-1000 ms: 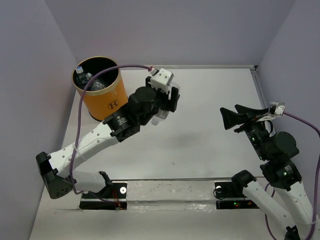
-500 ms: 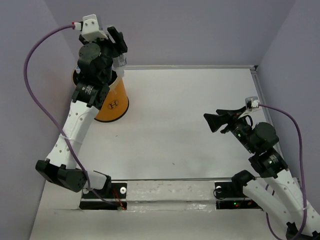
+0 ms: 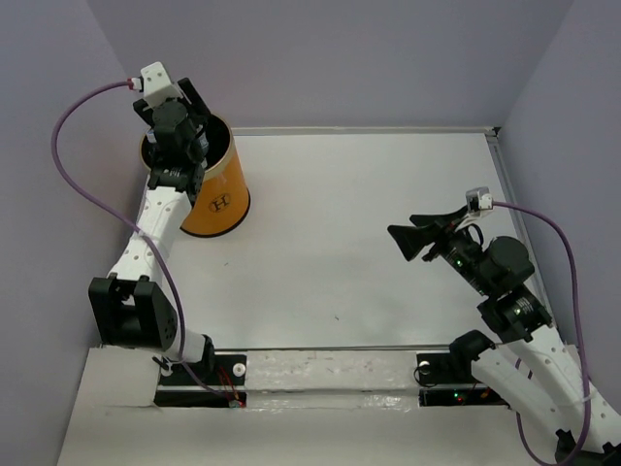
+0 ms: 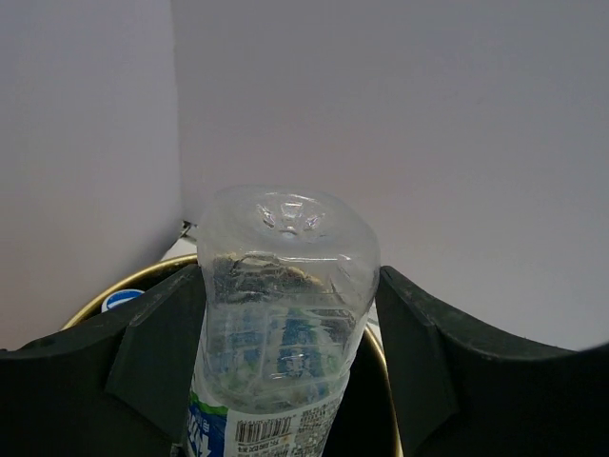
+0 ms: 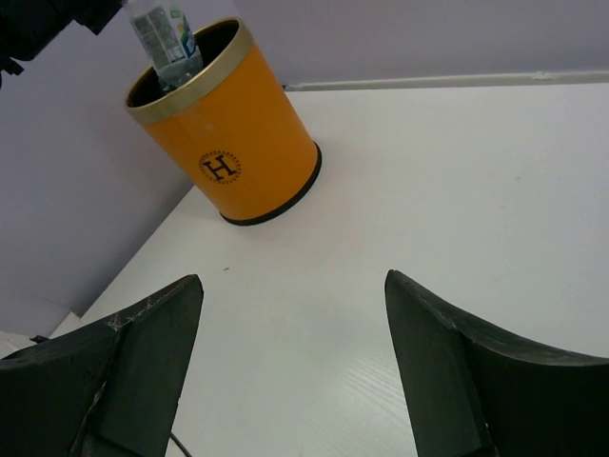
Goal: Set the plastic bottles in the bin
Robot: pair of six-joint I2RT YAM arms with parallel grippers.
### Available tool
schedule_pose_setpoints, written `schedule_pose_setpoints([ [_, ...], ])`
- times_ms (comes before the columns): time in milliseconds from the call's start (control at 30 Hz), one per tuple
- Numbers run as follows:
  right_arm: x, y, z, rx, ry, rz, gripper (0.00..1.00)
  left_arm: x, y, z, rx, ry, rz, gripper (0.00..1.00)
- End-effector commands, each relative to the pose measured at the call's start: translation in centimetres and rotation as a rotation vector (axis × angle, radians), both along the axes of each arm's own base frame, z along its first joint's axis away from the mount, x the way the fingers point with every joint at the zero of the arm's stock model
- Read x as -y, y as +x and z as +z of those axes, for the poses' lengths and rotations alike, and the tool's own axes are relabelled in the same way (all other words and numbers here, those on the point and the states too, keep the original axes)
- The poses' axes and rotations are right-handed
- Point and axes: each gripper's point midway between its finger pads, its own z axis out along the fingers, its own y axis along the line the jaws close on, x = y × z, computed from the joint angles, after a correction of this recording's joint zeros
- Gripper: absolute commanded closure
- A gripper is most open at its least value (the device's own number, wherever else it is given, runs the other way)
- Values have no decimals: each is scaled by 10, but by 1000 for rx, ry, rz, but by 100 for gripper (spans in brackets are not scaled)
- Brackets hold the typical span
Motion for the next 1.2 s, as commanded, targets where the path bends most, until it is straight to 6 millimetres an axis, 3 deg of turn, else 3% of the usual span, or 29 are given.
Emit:
schedule_pose_setpoints([
  [0, -5, -1, 18, 71, 36, 31, 18, -15, -14, 26, 160, -40, 58, 98],
  [67, -5, -2, 20, 75, 38, 34, 18, -16, -17, 19, 164, -42, 66, 93],
  [167, -4, -4, 22, 80, 46, 33, 18, -15, -20, 5, 138, -33, 55, 74],
  [200, -3, -4, 23, 88, 52, 30, 18, -12, -23, 1, 132, -29, 37, 55],
  [333, -6, -1, 24, 89, 50, 34, 18, -15, -39, -6, 132, -43, 43, 20],
  [367, -7, -1, 26, 89, 50, 39, 18, -14, -43, -3, 138, -48, 40, 14],
  [400, -9, -2, 29, 93, 53, 51, 18, -11, -49, 3, 154, -51, 14, 2],
  [633, -9, 1, 39, 110, 49, 44, 13, 8, -86, 53, 248, -76, -124, 1],
  [733, -6, 2, 47, 114, 62, 27, 0, 12, -100, 66, 250, -92, -143, 1],
  [867, -1, 8, 55, 129, 57, -14, 0, 9, -118, 66, 233, -121, -134, 1],
  [1033, 4, 8, 71, 162, 68, -42, 0, 5, -160, 91, 330, -150, -149, 1],
  [1167, 11, 2, 90, 203, 105, -61, 0, 35, -186, 107, 383, -150, -338, 1],
])
